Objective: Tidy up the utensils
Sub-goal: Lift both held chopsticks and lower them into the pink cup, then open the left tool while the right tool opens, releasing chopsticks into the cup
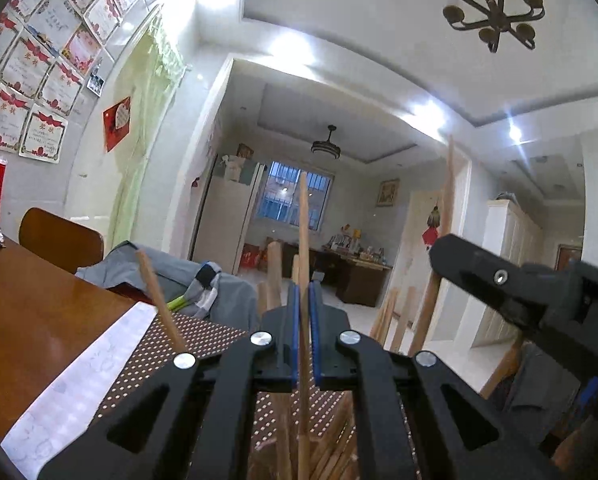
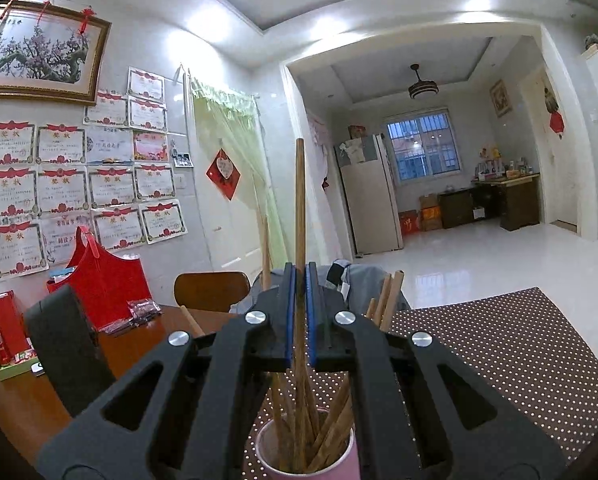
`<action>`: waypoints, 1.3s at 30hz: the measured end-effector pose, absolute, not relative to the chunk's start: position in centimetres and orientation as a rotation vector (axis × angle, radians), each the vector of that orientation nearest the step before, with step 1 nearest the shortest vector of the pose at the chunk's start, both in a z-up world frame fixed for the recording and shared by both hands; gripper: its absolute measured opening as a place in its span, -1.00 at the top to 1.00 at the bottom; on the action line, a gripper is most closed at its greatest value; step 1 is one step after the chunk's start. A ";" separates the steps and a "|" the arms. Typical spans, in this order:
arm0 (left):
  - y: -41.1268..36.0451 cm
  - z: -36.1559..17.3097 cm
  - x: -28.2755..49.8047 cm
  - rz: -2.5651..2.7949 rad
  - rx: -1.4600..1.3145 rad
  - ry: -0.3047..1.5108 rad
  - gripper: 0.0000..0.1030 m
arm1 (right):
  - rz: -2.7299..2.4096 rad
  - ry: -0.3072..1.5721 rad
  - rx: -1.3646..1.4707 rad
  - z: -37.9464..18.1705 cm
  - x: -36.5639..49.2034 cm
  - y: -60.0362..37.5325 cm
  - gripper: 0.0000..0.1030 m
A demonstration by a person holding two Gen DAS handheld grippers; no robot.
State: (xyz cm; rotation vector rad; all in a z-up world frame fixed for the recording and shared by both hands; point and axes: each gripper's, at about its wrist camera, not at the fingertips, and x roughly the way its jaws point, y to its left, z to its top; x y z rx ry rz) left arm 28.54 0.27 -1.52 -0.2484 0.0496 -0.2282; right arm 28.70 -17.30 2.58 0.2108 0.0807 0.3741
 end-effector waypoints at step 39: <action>2.2 -1.4 22.9 -0.019 -0.023 0.224 0.10 | 0.354 0.279 0.119 -2.8 26.6 -15.0 0.89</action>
